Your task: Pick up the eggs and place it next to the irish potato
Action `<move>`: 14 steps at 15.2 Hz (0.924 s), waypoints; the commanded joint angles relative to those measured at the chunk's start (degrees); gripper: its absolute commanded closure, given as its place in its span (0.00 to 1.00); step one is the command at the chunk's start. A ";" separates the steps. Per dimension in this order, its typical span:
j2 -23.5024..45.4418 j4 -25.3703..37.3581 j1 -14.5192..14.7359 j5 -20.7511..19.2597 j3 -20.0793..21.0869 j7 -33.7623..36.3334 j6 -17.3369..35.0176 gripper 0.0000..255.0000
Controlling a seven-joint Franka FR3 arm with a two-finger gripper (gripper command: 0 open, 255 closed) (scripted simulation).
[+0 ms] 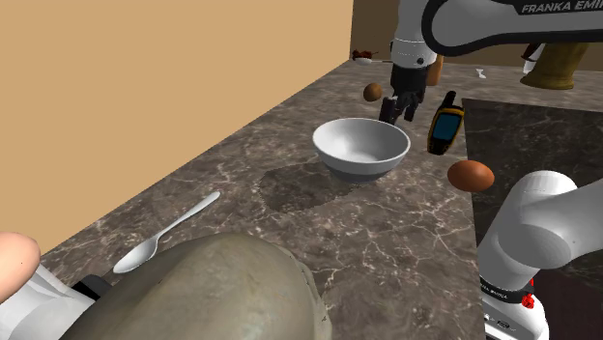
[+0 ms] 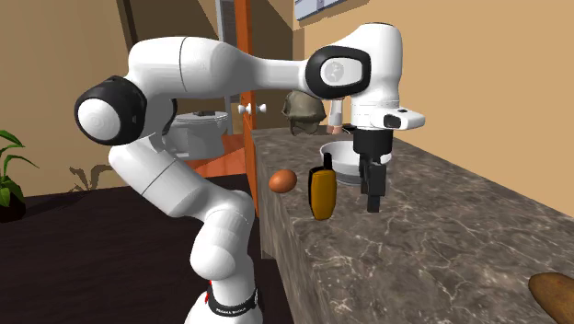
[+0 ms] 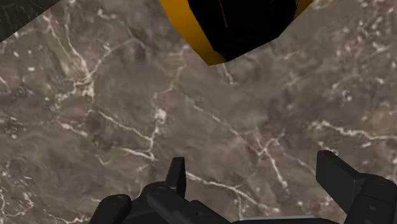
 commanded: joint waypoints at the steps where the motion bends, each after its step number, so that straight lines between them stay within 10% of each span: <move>1: 0.00 0.00 0.00 0.00 0.00 0.00 0.00 0.00; 14: -23.23 -4.60 4.84 10.82 6.18 8.64 -18.82 0.00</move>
